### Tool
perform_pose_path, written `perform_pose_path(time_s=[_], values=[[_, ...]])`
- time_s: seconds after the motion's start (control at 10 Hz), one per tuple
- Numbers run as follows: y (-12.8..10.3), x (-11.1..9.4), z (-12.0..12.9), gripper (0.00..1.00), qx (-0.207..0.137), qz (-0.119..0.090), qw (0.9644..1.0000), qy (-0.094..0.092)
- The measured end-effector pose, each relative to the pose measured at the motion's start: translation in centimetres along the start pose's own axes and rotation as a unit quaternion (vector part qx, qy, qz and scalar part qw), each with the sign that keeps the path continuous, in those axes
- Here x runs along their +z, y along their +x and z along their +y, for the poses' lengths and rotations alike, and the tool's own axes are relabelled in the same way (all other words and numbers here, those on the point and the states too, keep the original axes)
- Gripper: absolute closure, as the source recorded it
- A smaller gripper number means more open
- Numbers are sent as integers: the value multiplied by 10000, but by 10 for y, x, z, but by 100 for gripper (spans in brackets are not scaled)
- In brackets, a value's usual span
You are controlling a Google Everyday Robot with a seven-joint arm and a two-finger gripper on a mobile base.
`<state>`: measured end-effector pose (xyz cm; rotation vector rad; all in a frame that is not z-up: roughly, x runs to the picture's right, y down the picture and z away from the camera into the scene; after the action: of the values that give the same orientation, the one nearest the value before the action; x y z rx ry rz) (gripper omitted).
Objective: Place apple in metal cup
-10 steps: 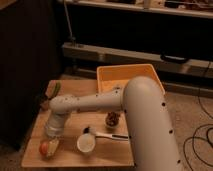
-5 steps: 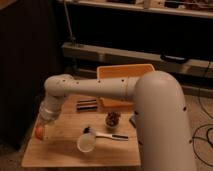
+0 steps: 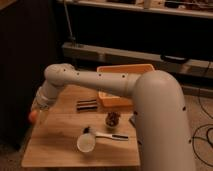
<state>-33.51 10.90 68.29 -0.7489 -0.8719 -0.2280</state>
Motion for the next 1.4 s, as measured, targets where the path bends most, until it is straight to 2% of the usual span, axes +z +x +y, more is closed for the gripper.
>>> perform_pose_path(time_s=[0.9, 1.1, 1.3, 1.4], values=[[0, 1, -3, 100, -6, 0, 10000, 0], [-1, -1, -22, 100, -34, -15, 10000, 74], [-5, -3, -54, 100, -42, -40, 9999, 160], [2, -11, -70, 100, 26, -44, 9997, 232]])
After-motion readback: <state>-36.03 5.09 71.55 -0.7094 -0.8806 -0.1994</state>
